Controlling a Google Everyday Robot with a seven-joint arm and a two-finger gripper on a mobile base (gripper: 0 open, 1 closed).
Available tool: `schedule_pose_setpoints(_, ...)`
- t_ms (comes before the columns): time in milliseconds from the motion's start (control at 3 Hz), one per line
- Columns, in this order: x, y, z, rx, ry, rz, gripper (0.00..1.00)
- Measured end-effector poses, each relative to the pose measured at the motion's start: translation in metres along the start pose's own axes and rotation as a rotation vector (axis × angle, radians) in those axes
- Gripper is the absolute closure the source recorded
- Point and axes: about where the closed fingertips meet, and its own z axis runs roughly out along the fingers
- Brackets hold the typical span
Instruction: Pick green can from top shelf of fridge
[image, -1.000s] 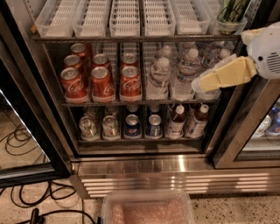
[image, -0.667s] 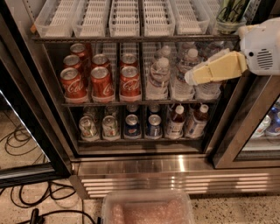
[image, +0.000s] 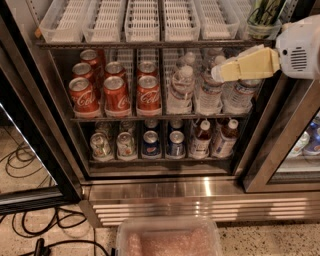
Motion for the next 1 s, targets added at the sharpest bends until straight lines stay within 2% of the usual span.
schedule_pose_setpoints(333, 0.000, 0.000, 0.000, 0.000, 0.000, 0.000, 0.00)
schedule_pose_setpoints(1000, -0.010, -0.007, 0.009, 0.051, -0.078, -0.041, 0.00)
